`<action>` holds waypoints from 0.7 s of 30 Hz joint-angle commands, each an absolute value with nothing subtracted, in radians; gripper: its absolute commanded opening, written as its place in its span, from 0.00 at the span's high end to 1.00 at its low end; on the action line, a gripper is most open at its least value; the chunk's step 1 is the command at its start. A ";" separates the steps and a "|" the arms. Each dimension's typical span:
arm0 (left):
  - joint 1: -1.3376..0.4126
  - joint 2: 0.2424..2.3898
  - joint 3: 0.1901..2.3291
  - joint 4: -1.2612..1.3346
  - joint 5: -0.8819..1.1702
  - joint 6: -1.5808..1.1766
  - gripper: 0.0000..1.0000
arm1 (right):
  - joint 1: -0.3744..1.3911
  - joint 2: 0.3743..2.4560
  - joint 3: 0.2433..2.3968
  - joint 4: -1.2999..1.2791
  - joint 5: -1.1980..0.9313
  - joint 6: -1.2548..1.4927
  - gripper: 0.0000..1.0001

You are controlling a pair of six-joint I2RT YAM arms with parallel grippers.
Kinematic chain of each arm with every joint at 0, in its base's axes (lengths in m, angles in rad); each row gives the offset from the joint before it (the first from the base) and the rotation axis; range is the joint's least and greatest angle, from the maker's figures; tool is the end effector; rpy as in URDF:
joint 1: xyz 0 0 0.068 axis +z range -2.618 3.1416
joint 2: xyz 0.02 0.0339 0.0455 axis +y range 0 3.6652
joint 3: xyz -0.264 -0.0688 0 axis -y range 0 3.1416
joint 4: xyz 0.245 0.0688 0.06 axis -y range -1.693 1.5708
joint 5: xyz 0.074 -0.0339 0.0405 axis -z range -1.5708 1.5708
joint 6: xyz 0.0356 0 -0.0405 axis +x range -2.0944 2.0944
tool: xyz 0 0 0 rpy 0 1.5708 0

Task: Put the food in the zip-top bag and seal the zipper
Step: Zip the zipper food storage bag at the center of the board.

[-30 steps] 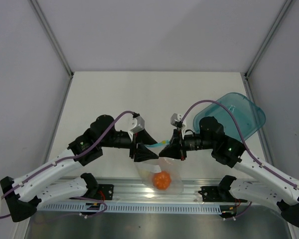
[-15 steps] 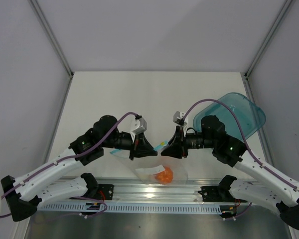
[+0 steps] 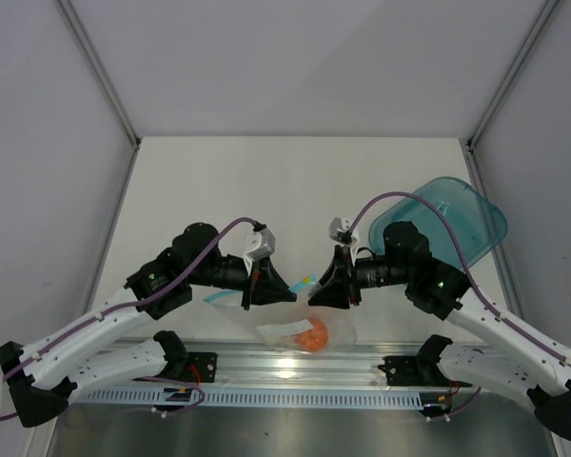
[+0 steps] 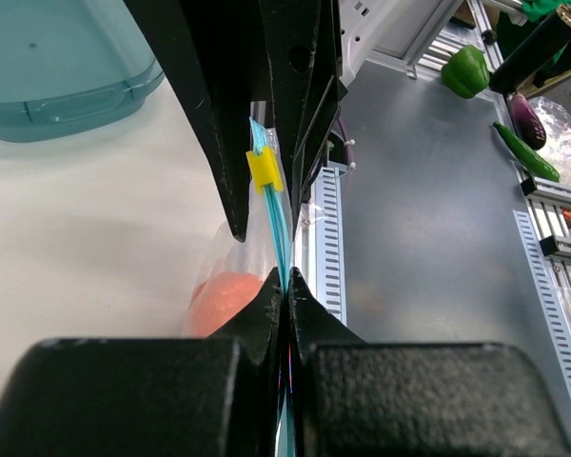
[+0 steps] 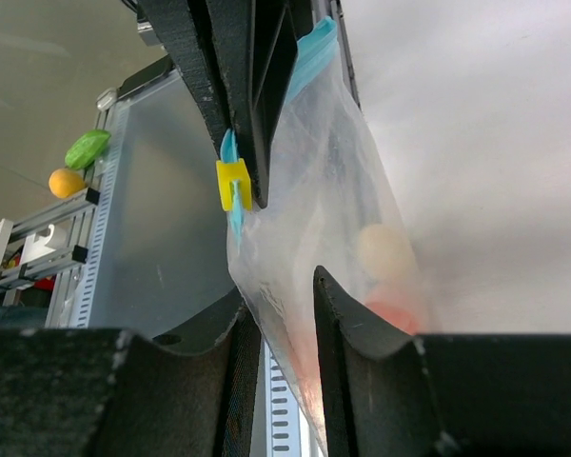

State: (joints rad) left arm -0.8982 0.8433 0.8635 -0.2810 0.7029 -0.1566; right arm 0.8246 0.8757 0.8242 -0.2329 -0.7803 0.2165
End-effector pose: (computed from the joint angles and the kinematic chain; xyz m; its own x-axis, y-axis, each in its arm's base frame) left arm 0.0978 -0.1598 0.3495 -0.3124 0.2013 -0.9284 0.9488 0.0184 -0.3153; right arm 0.1133 0.1594 0.3357 -0.3966 -0.2041 -0.8950 -0.9164 0.0312 0.3990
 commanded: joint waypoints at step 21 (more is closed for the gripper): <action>-0.905 0.830 0.920 -0.215 0.669 -0.227 0.37 | 0.824 0.884 0.856 -0.090 -0.706 0.293 1.00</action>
State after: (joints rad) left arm -0.8986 0.8566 0.8661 -0.2825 0.6983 -0.1902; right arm 0.8246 0.9020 0.8463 -0.1436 -0.7708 0.2684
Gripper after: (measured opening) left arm 0.579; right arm 0.003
